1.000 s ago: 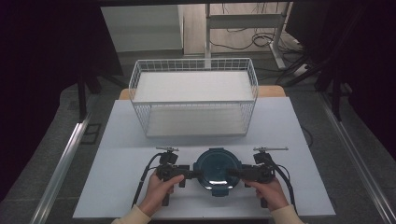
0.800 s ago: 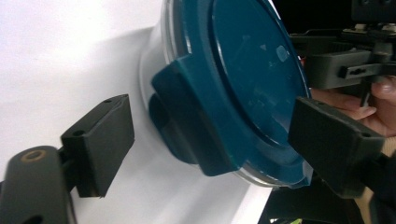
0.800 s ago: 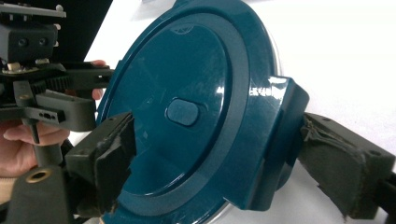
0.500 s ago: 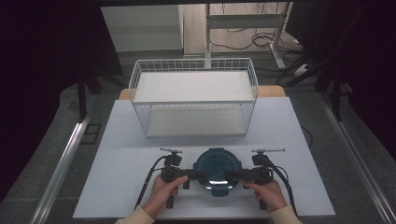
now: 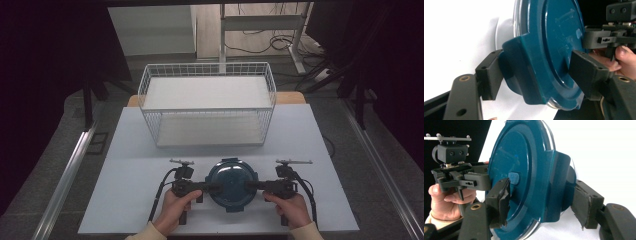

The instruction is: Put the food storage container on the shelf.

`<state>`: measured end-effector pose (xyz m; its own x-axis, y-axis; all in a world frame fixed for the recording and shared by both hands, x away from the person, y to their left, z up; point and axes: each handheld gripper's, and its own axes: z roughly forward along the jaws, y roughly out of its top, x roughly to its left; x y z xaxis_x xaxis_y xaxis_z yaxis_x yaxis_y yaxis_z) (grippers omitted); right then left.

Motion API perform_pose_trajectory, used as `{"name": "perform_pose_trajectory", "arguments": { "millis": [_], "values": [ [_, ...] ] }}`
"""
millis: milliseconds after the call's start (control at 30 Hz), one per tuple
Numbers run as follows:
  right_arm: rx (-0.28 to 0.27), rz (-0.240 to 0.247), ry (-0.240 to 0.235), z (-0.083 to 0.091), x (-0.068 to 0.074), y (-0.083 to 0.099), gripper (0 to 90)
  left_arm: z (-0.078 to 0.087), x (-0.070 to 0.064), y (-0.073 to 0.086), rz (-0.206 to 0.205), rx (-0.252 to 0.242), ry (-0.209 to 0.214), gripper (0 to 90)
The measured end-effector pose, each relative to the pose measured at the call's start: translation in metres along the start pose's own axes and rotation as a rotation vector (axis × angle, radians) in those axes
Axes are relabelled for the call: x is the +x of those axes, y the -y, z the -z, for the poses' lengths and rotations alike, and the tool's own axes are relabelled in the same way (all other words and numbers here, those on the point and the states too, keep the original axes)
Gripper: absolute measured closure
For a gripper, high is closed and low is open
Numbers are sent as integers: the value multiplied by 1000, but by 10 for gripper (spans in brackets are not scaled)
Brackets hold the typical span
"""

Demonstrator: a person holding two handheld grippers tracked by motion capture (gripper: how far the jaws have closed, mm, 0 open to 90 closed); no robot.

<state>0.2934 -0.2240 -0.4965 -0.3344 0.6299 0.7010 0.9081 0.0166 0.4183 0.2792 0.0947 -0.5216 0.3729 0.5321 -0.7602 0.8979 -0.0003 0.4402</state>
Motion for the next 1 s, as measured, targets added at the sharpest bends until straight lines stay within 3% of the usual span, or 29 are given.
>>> {"name": "perform_pose_trajectory", "arguments": {
  "millis": [300,600,1000],
  "values": [
    [-53,39,5,7,9,4,436,8,-5,1,-27,-32,-21,346],
    [-60,71,7,6,15,4,441,13,-6,1,-33,-36,-25,355],
    [-81,106,-36,4,31,-6,442,39,-19,-9,-73,-63,-54,370]
  ]
}}
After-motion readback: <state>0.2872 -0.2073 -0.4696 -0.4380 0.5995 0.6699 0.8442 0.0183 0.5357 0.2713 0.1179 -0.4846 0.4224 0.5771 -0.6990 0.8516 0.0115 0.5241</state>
